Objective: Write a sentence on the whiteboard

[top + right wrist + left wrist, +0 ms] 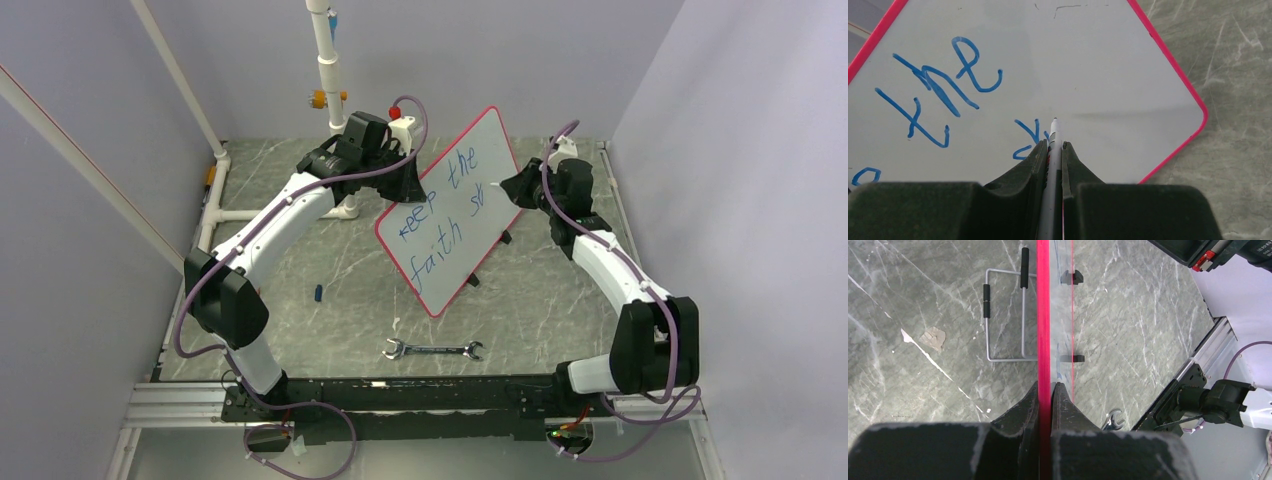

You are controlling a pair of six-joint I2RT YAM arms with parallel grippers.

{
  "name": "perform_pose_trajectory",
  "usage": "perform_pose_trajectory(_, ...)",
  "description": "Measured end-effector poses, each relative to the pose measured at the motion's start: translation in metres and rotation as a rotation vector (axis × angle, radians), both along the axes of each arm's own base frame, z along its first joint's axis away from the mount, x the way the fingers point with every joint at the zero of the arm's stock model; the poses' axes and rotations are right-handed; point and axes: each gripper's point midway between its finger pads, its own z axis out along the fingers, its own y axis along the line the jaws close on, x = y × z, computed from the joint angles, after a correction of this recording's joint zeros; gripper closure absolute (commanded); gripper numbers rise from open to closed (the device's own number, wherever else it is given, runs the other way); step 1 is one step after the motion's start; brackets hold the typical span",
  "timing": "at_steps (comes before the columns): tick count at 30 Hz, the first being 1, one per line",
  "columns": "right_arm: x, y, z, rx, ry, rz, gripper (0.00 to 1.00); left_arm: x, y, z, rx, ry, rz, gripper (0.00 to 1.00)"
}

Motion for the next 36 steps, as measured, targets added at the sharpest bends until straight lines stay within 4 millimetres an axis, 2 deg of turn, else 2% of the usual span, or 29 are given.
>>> perform_pose_trajectory(12,0.007,0.010,-0.005,0.040,0.013,0.042,1.00,0.000,0.000,0.000,0.000,0.000,0.000,1.00)
perform_pose_trajectory(25,0.015,0.013,0.004,0.058,-0.013,0.054,1.00,0.000,0.000,0.000,0.001,0.000,0.002,1.00)
perform_pose_trajectory(36,0.002,0.007,-0.035,0.051,0.058,0.040,1.00,0.001,0.002,-0.001,0.005,0.006,0.015,1.00)
